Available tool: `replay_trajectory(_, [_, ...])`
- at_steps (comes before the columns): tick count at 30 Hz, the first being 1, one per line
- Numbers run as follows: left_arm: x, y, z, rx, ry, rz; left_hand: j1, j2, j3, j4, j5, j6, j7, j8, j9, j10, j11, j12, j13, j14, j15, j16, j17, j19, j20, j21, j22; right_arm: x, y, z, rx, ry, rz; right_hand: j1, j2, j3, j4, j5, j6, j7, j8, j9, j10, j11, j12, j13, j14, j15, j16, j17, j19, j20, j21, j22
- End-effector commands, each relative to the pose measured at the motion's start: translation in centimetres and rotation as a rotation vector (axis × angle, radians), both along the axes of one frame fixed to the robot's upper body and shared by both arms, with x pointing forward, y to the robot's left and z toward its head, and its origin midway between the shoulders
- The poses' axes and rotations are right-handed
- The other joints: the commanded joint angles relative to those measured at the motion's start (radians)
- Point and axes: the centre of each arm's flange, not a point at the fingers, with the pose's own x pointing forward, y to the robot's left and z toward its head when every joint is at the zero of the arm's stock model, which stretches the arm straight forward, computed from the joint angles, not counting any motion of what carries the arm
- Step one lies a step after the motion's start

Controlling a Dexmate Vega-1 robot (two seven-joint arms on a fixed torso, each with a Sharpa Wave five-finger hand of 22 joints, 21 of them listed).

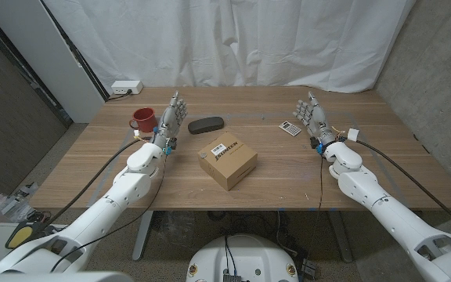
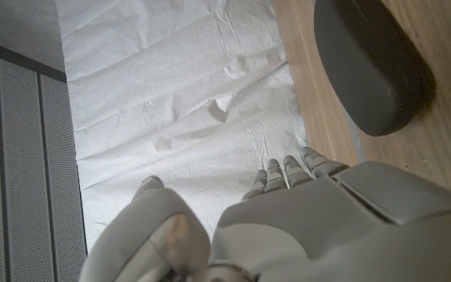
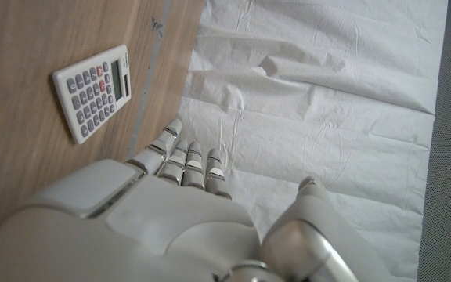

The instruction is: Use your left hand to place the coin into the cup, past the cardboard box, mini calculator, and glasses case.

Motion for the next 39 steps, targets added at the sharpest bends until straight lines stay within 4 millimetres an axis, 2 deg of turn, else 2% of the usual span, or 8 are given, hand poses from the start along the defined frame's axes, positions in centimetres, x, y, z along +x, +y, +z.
replay_trajectory(1, [-0.8, 0.4, -0.1, -0.021, -0.019, 0.021, 0.011, 0.006, 0.012, -0.003, 0.005, 0.002, 0.000, 0.006, 0.004, -0.001, 0.000, 0.007, 0.003, -0.001, -0.002, 0.007, 0.003, -0.009, -0.030, 0.006, 0.005, 0.1, 0.1, -0.5, 0.021, 0.002, 0.003, 0.013, 0.003, 0.009, -0.003, 0.007, 0.007, -0.002, 0.006, 0.002, 0.007, -0.001, 0.007, 0.002, 0.006, 0.002, 0.005, 0.004, 0.001, 0.000, -0.001, 0.004])
replay_trajectory(9, [-0.6, 0.3, 0.6, -0.018, -0.032, 0.039, 0.028, 0.021, 0.019, -0.010, 0.007, 0.017, -0.006, 0.012, 0.004, 0.016, -0.004, 0.013, 0.003, 0.015, -0.006, 0.012, 0.002, 0.002, -0.027, 0.011, 0.004, -0.2, -0.1, -0.3, 0.018, -0.004, 0.002, 0.019, 0.008, 0.011, -0.006, 0.007, 0.008, -0.006, 0.006, 0.002, 0.011, -0.003, 0.009, 0.002, 0.008, 0.002, 0.006, 0.004, 0.002, 0.002, -0.004, 0.004])
replay_trajectory(20, [-1.6, -0.6, 1.7, -0.009, -0.079, 0.071, 0.057, 0.035, 0.027, -0.025, 0.008, 0.055, -0.016, 0.023, 0.004, 0.044, -0.022, 0.022, 0.003, 0.039, -0.019, 0.015, 0.001, 0.017, -0.022, 0.015, 0.004, -1.5, -2.5, 0.3, 0.016, -0.012, -0.010, 0.024, 0.011, 0.013, -0.009, 0.006, 0.012, -0.007, 0.008, 0.002, 0.018, -0.005, 0.012, 0.002, 0.011, 0.004, 0.007, 0.003, 0.003, 0.003, -0.008, 0.005])
replay_trajectory(24, [-1.8, -0.7, 2.2, 0.037, -0.084, 0.063, 0.061, 0.037, 0.028, -0.028, 0.008, 0.060, -0.018, 0.024, 0.004, 0.046, -0.022, 0.022, 0.003, 0.042, -0.019, 0.016, 0.001, 0.019, -0.022, 0.015, 0.004, -2.3, -2.7, 0.4, 0.002, -0.019, -0.028, 0.025, 0.012, 0.013, -0.010, 0.006, 0.013, -0.007, 0.008, 0.002, 0.018, -0.005, 0.012, 0.002, 0.012, 0.005, 0.007, 0.003, 0.004, 0.003, -0.009, 0.005])
replay_trajectory(31, [-2.5, 0.9, 3.0, 0.087, -0.092, 0.038, 0.072, 0.041, 0.031, -0.034, 0.007, 0.066, -0.022, 0.025, 0.004, 0.053, -0.024, 0.023, 0.003, 0.048, -0.025, 0.016, 0.001, 0.021, -0.023, 0.015, 0.004, -3.4, -1.7, 0.4, -0.001, -0.026, -0.065, 0.028, 0.013, 0.013, -0.012, 0.005, 0.015, -0.007, 0.009, 0.002, 0.020, -0.006, 0.013, 0.003, 0.013, 0.004, 0.008, 0.003, 0.005, 0.004, -0.011, 0.005])
replay_trajectory(39, [-4.0, 2.9, 3.0, 0.171, -0.091, 0.058, 0.088, 0.046, 0.036, -0.042, 0.006, 0.076, -0.027, 0.026, 0.004, 0.055, -0.029, 0.022, 0.003, 0.052, -0.026, 0.014, 0.001, 0.019, -0.021, 0.013, 0.003, -3.5, -0.5, 0.2, 0.028, -0.045, -0.070, 0.030, 0.014, 0.013, -0.014, 0.004, 0.018, -0.009, 0.010, 0.002, 0.025, -0.008, 0.015, 0.003, 0.017, 0.003, 0.009, 0.003, 0.009, 0.005, -0.013, 0.005])
